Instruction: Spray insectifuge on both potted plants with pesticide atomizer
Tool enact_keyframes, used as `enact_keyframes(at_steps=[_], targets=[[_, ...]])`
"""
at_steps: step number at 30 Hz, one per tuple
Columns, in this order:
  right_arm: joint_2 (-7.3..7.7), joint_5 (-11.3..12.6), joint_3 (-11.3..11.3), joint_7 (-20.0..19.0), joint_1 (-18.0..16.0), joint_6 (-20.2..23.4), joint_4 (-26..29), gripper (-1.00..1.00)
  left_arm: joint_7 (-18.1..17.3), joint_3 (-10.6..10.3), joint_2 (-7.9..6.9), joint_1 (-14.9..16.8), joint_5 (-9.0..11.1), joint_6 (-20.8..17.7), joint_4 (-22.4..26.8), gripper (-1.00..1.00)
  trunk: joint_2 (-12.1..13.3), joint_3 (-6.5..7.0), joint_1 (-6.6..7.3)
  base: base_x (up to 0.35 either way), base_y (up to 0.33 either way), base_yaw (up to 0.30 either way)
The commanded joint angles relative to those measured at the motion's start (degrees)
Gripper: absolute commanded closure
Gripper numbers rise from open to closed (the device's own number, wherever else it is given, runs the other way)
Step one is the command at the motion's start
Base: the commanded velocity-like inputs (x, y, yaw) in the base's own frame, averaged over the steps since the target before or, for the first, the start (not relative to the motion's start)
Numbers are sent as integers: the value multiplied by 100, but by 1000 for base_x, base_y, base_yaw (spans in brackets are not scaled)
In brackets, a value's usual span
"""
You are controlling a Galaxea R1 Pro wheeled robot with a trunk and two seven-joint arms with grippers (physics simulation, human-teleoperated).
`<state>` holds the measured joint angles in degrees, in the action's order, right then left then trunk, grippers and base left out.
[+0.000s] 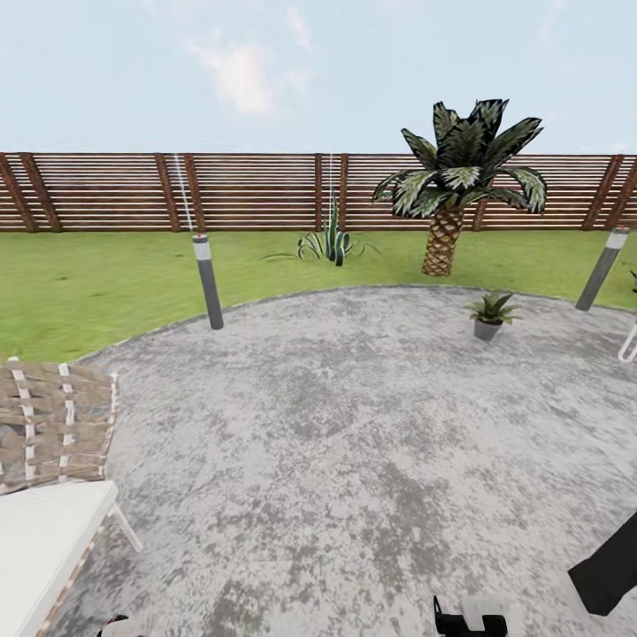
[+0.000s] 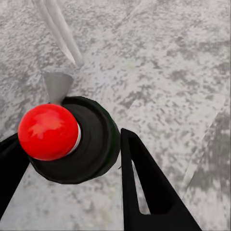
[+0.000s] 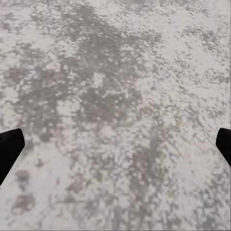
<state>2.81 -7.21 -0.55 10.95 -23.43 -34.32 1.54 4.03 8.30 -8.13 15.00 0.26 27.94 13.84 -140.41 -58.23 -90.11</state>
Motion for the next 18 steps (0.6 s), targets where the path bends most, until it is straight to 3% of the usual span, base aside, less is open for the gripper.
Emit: enact_keyframes(at_steps=[1,18], targets=[[0,-61,-6,48,-3,-7,-5,-100,19,-4,-2,3,1,19,-6,100,-2,-5,-2,337,0,0],[0,-61,-6,48,-3,-9,-5,-100,19,-4,-1,3,1,19,-12,100,-2,-5,-2,337,0,0]])
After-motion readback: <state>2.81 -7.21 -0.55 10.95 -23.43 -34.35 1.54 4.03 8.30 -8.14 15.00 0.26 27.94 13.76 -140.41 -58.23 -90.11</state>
